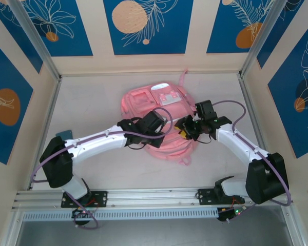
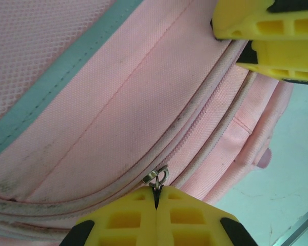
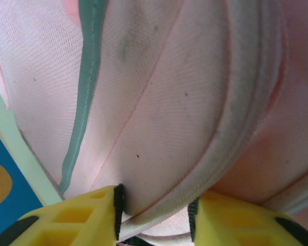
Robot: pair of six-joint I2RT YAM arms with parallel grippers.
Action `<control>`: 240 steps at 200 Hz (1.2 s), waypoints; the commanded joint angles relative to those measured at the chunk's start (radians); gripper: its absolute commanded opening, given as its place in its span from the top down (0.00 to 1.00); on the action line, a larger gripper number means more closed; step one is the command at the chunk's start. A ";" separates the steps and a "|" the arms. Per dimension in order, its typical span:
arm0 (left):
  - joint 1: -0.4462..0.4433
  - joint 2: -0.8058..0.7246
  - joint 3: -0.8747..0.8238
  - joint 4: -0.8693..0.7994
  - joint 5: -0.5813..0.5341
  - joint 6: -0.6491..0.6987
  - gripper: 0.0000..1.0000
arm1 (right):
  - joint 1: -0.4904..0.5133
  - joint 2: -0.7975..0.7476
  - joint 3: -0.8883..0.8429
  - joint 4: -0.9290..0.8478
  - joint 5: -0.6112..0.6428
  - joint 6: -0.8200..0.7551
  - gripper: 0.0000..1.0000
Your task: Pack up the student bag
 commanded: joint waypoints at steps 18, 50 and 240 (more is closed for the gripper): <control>0.009 -0.014 0.048 -0.115 -0.074 0.079 1.00 | 0.009 -0.001 0.028 -0.056 0.095 -0.043 0.78; 0.072 -0.047 0.021 -0.193 -0.082 0.135 1.00 | 0.009 -0.006 0.050 -0.100 0.161 -0.093 0.79; 0.430 0.015 0.076 -0.083 -0.098 0.092 0.67 | 0.175 0.119 0.056 0.247 -0.054 0.006 0.71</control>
